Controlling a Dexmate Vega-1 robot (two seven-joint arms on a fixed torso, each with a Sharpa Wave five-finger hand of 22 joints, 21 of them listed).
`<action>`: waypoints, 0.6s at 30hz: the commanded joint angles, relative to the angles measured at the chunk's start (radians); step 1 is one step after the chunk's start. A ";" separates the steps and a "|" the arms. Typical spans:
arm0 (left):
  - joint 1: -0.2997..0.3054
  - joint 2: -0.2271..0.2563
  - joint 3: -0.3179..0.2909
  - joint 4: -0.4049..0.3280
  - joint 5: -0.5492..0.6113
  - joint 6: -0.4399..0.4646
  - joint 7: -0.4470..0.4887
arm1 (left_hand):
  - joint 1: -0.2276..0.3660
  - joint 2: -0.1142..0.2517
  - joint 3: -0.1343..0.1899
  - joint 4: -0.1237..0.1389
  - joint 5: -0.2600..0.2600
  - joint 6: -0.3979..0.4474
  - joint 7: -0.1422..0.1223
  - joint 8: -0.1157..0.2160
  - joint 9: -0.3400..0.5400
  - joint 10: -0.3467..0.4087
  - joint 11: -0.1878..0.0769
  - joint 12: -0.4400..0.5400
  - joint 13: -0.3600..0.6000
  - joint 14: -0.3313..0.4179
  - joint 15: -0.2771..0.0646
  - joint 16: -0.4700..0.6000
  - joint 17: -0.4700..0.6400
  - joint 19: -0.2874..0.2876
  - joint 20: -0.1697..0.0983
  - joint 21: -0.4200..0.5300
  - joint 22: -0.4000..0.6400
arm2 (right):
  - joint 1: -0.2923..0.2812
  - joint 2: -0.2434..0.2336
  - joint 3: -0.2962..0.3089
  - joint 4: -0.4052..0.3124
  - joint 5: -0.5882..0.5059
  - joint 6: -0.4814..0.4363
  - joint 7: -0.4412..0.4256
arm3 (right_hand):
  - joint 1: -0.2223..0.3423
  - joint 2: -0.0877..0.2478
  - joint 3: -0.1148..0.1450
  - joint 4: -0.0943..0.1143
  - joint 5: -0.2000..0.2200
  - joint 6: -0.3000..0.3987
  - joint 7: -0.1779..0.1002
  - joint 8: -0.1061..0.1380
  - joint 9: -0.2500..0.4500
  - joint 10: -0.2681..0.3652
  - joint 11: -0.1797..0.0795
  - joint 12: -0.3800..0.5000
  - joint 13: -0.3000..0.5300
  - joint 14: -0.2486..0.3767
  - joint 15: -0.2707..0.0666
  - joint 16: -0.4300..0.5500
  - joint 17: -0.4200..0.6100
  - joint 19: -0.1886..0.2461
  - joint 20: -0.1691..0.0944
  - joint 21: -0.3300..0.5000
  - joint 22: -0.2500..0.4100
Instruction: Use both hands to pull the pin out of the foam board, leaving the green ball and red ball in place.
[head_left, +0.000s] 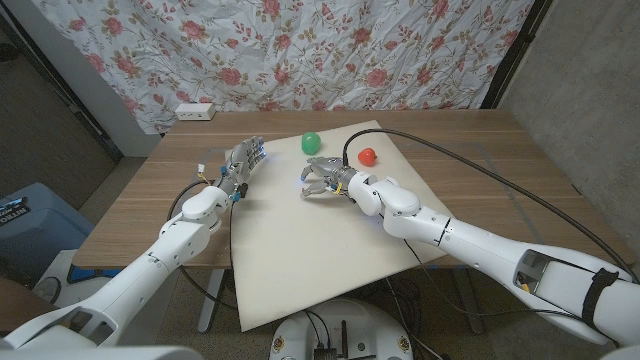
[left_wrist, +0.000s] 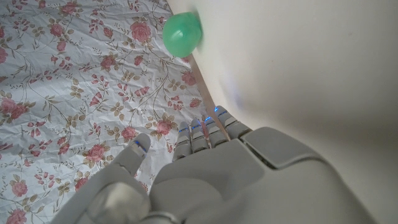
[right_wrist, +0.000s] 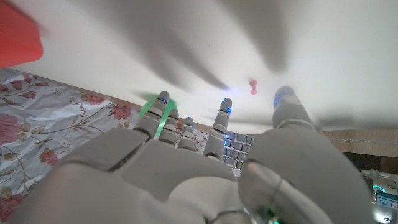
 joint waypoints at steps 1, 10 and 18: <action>0.005 0.001 0.005 -0.009 -0.002 0.004 -0.003 | 0.005 0.080 0.009 0.002 0.006 0.005 -0.007 -0.002 0.005 0.002 -0.003 -0.002 0.002 0.008 -0.006 -0.003 0.003 0.009 -0.003 -0.002 0.005 | -0.006 0.003 0.001 0.022 -0.004 0.027 -0.067 | 0.018 0.003 0.009 -0.002 0.006 0.015 -0.005 0.010 0.004 0.010 -0.001 0.005 0.004 0.007 0.001 0.007 0.003 0.016 -0.001 0.004 0.004; 0.011 0.007 0.006 -0.021 0.000 0.014 0.002 | 0.005 0.080 0.010 0.001 0.006 0.006 -0.006 -0.002 0.006 0.003 -0.001 -0.001 0.002 0.010 -0.005 -0.003 0.003 0.011 -0.001 -0.006 0.005 | -0.018 0.009 0.005 0.036 -0.006 0.031 -0.117 | 0.043 0.000 0.021 -0.003 0.015 0.066 -0.032 0.034 0.005 0.030 -0.014 0.004 0.004 0.025 -0.013 0.012 0.007 0.040 -0.007 0.003 0.004; 0.012 0.011 0.008 -0.024 -0.001 0.021 -0.001 | 0.005 0.080 0.012 0.000 0.006 0.008 -0.005 -0.001 0.006 0.004 -0.001 -0.001 0.002 0.012 -0.004 -0.002 0.003 0.015 0.000 -0.008 0.005 | -0.024 0.020 0.009 0.063 0.004 0.047 -0.168 | 0.066 -0.008 0.028 -0.008 0.022 0.090 -0.040 0.044 0.004 0.039 -0.024 0.003 0.004 0.036 -0.021 0.012 0.005 0.048 -0.007 0.001 0.003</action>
